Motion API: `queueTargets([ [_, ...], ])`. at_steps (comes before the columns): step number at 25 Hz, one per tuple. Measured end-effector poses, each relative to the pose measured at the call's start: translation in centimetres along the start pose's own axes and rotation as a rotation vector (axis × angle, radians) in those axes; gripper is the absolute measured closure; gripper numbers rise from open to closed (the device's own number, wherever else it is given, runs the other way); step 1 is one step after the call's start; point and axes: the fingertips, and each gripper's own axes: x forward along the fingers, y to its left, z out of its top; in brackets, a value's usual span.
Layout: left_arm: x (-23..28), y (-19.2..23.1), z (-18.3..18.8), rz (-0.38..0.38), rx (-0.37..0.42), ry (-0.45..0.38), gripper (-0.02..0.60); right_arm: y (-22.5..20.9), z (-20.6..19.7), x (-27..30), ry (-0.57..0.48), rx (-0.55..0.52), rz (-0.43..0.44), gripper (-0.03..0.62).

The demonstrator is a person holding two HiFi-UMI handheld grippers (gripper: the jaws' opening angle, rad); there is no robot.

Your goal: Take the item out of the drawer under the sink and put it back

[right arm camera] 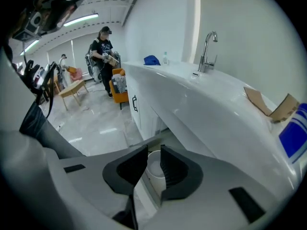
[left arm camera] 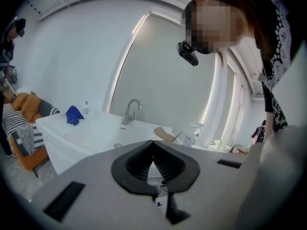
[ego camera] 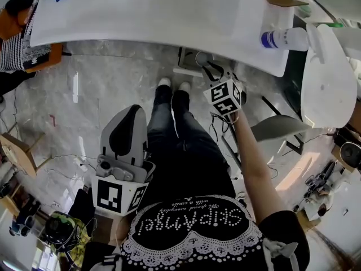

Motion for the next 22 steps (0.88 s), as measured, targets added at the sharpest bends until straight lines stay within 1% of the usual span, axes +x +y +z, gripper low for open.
queueTargets([
  [2,0.0,0.5,-0.1,0.009,-0.01,0.011,0.577,-0.3,0.1,0.8,0.021,-0.027,-0.012,0.519],
  [7,0.2,1.6,-0.5,0.027,-0.031,0.025,0.577,-1.9,-1.3,1.4,0.083,-0.153,-0.029,0.519],
  [14,0.3,2.2,-0.9,0.04,-0.056,0.034,0.577,-2.0,-5.1,2.0,0.202,-0.403,0.009,0.519],
  [18,0.3,2.5,-1.0,0.047,-0.07,0.04,0.577,-1.6,-6.4,2.7,0.245,-0.5,0.029,0.519],
  [22,0.6,2.4,-1.3,0.05,-0.078,0.045,0.577,-1.4,-7.0,3.6,0.262,-0.599,0.035,0.519],
])
